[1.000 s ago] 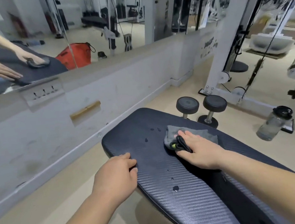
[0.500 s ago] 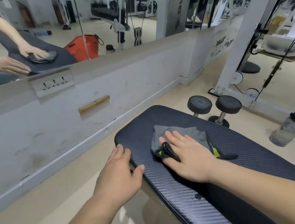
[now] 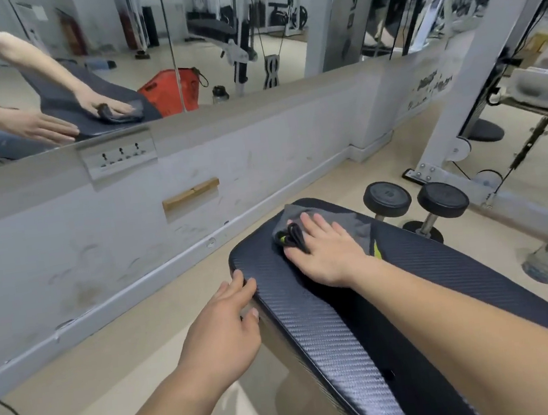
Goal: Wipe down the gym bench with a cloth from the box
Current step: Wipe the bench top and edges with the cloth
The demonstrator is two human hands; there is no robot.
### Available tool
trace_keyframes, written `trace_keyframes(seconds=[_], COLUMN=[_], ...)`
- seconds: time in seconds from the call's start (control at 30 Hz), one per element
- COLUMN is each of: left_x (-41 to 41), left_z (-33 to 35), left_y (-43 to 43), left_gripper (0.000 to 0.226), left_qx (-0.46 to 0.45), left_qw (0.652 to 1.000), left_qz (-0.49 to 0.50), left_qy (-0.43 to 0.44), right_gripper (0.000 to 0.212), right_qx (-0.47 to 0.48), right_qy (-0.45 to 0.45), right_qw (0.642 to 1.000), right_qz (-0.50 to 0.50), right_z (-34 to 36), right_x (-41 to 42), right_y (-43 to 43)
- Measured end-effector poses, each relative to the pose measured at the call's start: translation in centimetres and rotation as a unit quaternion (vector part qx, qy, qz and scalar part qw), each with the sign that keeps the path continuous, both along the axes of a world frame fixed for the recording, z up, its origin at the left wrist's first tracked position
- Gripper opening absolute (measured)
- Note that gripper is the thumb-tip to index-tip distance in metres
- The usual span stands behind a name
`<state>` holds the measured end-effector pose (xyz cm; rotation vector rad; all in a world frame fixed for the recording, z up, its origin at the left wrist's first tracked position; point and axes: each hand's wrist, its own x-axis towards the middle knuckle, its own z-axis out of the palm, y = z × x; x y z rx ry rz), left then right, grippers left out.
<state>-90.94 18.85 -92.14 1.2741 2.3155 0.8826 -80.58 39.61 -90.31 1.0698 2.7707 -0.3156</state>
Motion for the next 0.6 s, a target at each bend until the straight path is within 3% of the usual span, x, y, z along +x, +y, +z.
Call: trace_keyframes(seconds=[0.2,0.33,0.47,0.6], left_x=[-0.3,-0.3,-0.3,-0.3], left_z=[-0.3,-0.4,-0.1,0.0], left_y=[0.6,0.4,0.0,0.0], left_gripper=[0.068,0.074,0.073,0.072], left_qx=[0.026,0.027,0.022,0.024], left_qw=[0.999,0.999,1.0,0.999], left_qz=[0.027,0.021,0.01,0.007], left_qy=[-0.01,-0.011,-0.019,-0.031], right_gripper=[0.077,0.072,0.073,0.073], right_qx=[-0.002,-0.03,0.005,0.017], right_qy=[0.014,-0.019,-0.02,-0.016], right_qw=[0.989,0.986,0.999,0.998], right_qz=[0.149,0.164,0.024,-0.057], right_z=[1.0,1.5,0.5,-0.5], right_x=[5.6,4.7,-0.3,-3.1], right_y=[-9.6,-4.8,2.6,2.5])
